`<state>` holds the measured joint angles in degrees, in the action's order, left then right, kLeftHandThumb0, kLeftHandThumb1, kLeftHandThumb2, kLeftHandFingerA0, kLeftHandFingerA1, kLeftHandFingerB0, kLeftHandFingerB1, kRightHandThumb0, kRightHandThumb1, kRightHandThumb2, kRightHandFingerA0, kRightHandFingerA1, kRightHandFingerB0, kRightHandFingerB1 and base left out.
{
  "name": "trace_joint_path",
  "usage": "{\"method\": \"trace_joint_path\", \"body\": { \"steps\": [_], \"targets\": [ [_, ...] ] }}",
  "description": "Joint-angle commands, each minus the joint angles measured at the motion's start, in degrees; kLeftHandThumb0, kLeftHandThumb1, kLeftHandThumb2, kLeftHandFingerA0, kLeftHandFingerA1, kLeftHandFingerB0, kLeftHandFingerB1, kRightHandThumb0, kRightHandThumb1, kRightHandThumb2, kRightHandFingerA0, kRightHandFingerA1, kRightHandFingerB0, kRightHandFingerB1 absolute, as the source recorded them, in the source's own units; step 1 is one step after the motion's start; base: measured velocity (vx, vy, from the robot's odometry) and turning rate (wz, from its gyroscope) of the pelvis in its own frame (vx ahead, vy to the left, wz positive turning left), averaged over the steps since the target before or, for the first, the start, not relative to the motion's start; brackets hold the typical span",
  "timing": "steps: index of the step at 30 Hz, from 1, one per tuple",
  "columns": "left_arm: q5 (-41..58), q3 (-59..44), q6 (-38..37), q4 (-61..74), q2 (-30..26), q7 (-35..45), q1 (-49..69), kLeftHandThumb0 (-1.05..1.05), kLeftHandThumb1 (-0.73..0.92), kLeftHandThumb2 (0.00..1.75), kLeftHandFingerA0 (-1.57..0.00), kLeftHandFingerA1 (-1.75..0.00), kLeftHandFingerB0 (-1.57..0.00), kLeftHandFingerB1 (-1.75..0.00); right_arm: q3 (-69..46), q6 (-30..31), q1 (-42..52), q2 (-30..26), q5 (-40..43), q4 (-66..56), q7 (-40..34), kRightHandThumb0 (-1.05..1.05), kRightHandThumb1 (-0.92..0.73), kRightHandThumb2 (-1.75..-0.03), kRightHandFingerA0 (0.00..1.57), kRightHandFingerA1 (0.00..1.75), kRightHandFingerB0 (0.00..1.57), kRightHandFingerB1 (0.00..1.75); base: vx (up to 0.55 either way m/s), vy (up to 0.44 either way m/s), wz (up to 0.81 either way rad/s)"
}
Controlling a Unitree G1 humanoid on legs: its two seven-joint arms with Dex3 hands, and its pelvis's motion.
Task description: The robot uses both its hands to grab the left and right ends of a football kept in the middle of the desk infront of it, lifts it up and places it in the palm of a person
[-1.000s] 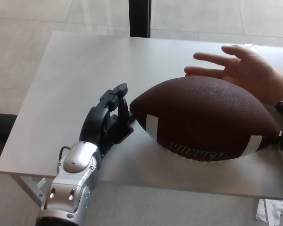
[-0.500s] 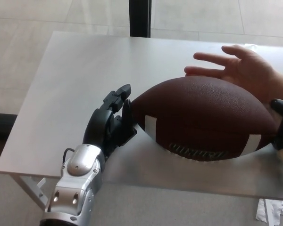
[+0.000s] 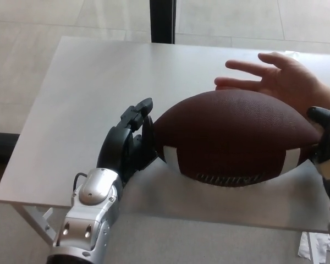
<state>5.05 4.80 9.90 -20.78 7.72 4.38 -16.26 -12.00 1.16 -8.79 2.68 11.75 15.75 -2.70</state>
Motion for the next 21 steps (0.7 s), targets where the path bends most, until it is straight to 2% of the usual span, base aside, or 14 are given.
{"method": "trace_joint_path", "body": {
  "steps": [1,2,3,7,8,13,17,18,19,20,21],
  "targets": [
    [-0.55,-0.24,3.98,-3.10,1.15,-1.91,0.87,-0.92,0.92,0.99,-0.24,-0.57,-0.09,-0.27,0.95,-1.63,-0.67,1.29,-0.46,1.75,-0.01,-1.05,-0.86,-0.81,0.62,1.10,0.31,0.98,0.00,0.000,0.00],
    [-0.62,-0.30,3.92,-3.19,1.23,-1.89,0.86,-0.92,0.92,0.99,-0.24,-0.57,-0.09,-0.27,0.93,-1.72,-0.62,1.29,-0.49,1.76,-0.01,-1.05,-0.86,-0.81,0.62,1.10,0.31,0.98,0.00,0.000,0.00],
    [-0.43,-0.44,3.95,-3.51,1.91,-2.21,0.64,-0.78,0.92,1.27,-0.25,-0.61,-0.07,-0.34,1.74,-1.80,-0.71,1.64,-0.72,1.81,0.56,-1.05,-0.85,-0.81,0.65,1.05,0.29,0.98,0.00,0.000,0.00],
    [0.21,-1.00,3.99,-4.18,4.14,-2.87,-0.03,-0.76,0.92,1.26,-0.24,-0.59,-0.07,-0.35,4.89,-0.54,-0.90,2.57,-1.21,1.52,1.87,-1.05,-0.83,-0.81,0.65,1.04,0.31,0.99,0.00,0.000,0.00],
    [0.47,-0.86,3.42,-4.48,5.17,-2.87,-0.20,-0.81,0.92,1.00,-0.25,-0.56,-0.10,-0.30,6.14,0.61,-0.17,3.64,-1.11,0.35,1.78,-1.05,-0.82,-0.81,0.70,1.02,0.33,1.00,0.00,0.000,0.00],
    [1.05,-1.28,2.08,-4.94,6.87,-3.37,0.24,-0.83,0.92,1.01,-0.25,-0.58,-0.10,-0.29,8.17,-0.02,0.55,5.29,-1.94,0.12,0.04,-1.05,-0.85,-0.80,0.71,1.05,0.35,1.01,0.00,0.000,0.00],
    [1.80,-2.57,0.89,-6.84,7.40,-3.88,0.72,-0.85,0.92,0.99,-0.25,-0.60,-0.09,-0.28,9.60,-1.79,0.45,3.80,-3.05,-0.43,1.20,-1.05,-0.83,-0.79,0.63,1.09,0.41,0.97,0.00,0.000,0.00],
    [1.89,-3.04,1.01,-7.07,7.62,-4.32,0.61,-0.79,0.91,1.26,-0.26,-0.63,-0.07,-0.32,9.89,-2.28,0.15,3.25,-3.59,-0.60,1.17,-1.05,-0.82,-0.78,0.62,1.10,0.43,0.96,0.00,0.000,0.00],
    [2.11,-3.65,0.50,-7.28,7.84,-4.59,1.15,-0.90,0.92,0.99,-0.25,-0.61,-0.10,-0.27,10.92,-2.06,-0.17,1.70,-5.74,-1.54,0.68,-1.05,-0.83,-0.80,0.60,1.12,0.42,0.96,0.00,0.000,0.00],
    [2.17,-3.87,0.21,-7.38,7.92,-4.63,1.39,-0.90,0.92,0.99,-0.25,-0.61,-0.10,-0.27,11.40,-1.89,-0.24,1.07,-6.52,-1.92,0.43,-1.05,-0.83,-0.80,0.60,1.12,0.42,0.96,0.00,0.000,0.00],
    [2.12,-3.99,0.12,-7.35,8.00,-4.90,1.69,-0.89,0.92,0.99,-0.25,-0.61,-0.10,-0.27,12.56,-1.58,-0.26,-0.62,-7.88,-3.28,0.95,-1.05,-0.81,-0.79,0.53,1.17,0.36,0.96,0.00,0.000,0.00]
  ]
}}
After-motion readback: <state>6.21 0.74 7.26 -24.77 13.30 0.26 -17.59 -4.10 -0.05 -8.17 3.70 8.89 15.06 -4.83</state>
